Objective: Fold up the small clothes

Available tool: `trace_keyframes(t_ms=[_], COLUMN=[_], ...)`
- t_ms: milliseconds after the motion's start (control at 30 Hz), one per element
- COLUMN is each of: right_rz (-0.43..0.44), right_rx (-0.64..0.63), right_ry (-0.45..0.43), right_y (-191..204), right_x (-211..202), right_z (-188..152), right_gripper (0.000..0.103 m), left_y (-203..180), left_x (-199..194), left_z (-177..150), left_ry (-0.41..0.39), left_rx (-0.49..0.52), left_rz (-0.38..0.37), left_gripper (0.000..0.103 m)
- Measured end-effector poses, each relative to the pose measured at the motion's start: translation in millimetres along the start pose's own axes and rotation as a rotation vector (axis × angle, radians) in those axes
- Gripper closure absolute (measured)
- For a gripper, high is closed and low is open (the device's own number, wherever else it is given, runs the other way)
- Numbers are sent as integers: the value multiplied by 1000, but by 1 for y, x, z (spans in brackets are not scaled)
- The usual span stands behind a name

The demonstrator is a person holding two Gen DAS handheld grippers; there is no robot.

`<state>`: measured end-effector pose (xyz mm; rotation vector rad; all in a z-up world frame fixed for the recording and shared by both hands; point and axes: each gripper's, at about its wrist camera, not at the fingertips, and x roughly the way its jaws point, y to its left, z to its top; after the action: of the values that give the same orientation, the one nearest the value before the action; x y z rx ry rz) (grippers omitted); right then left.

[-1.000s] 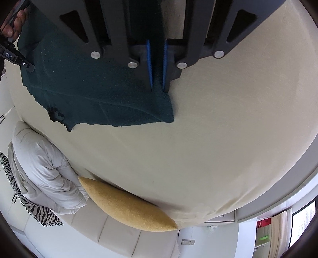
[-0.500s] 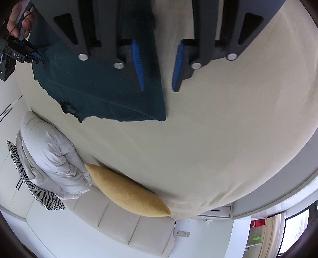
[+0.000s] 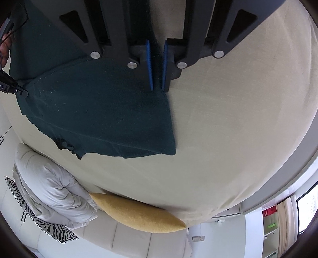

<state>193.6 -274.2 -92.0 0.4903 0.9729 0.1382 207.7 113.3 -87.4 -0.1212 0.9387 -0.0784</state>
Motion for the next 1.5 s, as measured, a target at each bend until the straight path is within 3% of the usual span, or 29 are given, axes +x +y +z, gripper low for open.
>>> trace_keyframes(t_ms=[100,167,300,367,500,567,600,633,700,833,1000,1067,1133,1200,1300,1400,1500], right_rz=[-15,-29,47,77,53,45,42,40,45,42,-75,-126,-154,-192,-242,-252,-223], right_rx=[-21,-8,31,59,110,108,114,120,125,142,3,-81,-119,-128,-138,-196,-242], right_ry=[-13,29,1,4,-38,-92,-116,-138,-217,-268,-384,-476,-561,-670,-787,-745,-629], right_y=[3,-4,-22,-26,-33,-36,-38,-39,-42,-44,-20,-1,10,17,27,32,23], right_x=[-3,12,17,12,-21,-51,-64,-75,-103,-136,-178,-201,-222,-246,-277,-297,-308], right_z=[0,-2,-5,-6,-16,-33,-43,-52,-77,-122,-159,-170,-178,-184,-192,-188,-188], right_gripper=[98,99,100,96,85,69,51,40,39,39,39,32,10,1,0,0,0], left_y=[4,8,8,9,16,21,24,26,32,37,29,22,11,0,-14,-27,-29], left_x=[6,11,13,10,-15,-34,-45,-56,-78,-117,-164,-183,-203,-223,-248,-258,-257], left_z=[-3,-7,-9,-9,-15,-24,-30,-37,-55,-99,-143,-150,-153,-153,-151,-153,-160], left_ry=[6,5,-10,-16,-48,-73,-87,-101,-125,-161,-233,-291,-362,-439,-528,-550,-535], left_rx=[-12,-25,-12,-15,-46,-59,-66,-74,-94,-119,-90,-52,4,55,87,112,96], left_rz=[-11,-32,-32,-41,-46,-54,-64,-72,-100,-142,-119,-94,-63,-33,-13,-16,-30], left_gripper=[93,92,90,89,67,60,54,47,38,28,8,0,0,0,0,0,0])
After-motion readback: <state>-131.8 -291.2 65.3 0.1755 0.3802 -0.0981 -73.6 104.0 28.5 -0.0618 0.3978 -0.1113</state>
